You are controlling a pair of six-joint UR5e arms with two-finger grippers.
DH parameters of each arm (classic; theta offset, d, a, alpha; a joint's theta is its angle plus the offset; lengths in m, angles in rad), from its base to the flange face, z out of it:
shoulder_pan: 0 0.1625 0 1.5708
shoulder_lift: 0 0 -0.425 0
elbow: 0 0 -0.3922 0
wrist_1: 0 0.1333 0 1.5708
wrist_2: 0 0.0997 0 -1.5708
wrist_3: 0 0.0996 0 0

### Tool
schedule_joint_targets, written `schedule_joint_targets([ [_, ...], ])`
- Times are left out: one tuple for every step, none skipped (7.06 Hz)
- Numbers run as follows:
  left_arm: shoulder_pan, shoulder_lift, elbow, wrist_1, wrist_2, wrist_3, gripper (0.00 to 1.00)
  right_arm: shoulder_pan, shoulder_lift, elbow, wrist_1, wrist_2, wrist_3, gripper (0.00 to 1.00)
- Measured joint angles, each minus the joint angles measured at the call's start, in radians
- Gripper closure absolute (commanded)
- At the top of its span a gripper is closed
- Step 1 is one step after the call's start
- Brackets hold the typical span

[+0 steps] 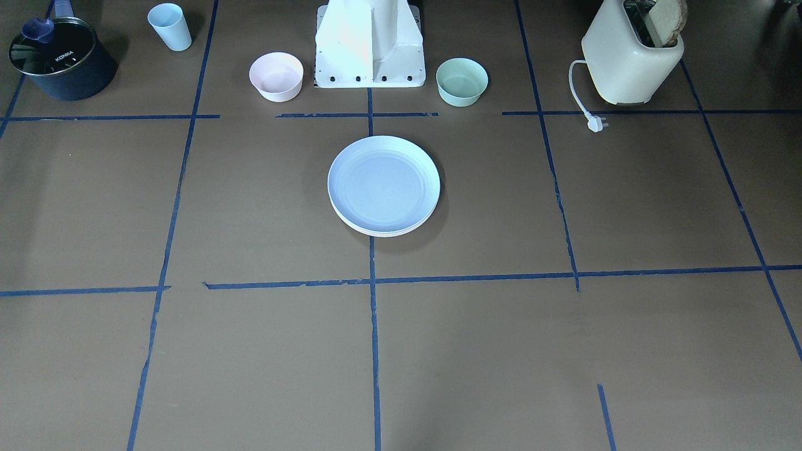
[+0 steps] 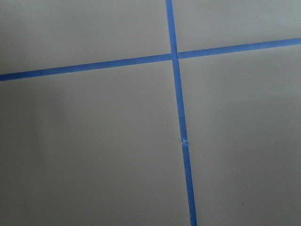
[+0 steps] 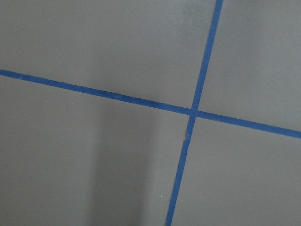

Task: Stack three plates with pink and blue

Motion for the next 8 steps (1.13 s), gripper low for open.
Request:
schedule_joint_targets([
  [0.000,-0.001,0.004,-0.001,0.000,-0.001,0.00,0.030,-0.036,0.000,0.000,0.002,0.001,0.00],
  [0.000,-0.003,0.008,-0.002,0.001,-0.001,0.00,0.051,-0.063,0.002,0.002,0.003,0.002,0.00],
  [0.000,-0.004,0.014,-0.003,0.000,-0.001,0.00,0.060,-0.082,0.002,0.023,0.002,0.003,0.00],
  [0.000,-0.004,0.019,-0.005,0.000,-0.001,0.00,0.063,-0.093,0.002,0.058,0.001,0.022,0.00],
  [0.000,-0.004,0.021,-0.006,-0.001,-0.001,0.00,0.064,-0.096,0.005,0.081,0.002,0.068,0.00],
  [0.000,-0.003,0.022,-0.006,0.000,-0.001,0.00,0.064,-0.094,0.010,0.091,0.002,0.109,0.00],
  [0.000,-0.002,0.023,-0.006,0.000,-0.002,0.00,0.064,-0.091,0.013,0.094,0.003,0.128,0.00],
  [0.000,0.000,0.025,-0.006,-0.001,-0.002,0.00,0.063,-0.090,0.018,0.095,0.002,0.144,0.00],
])
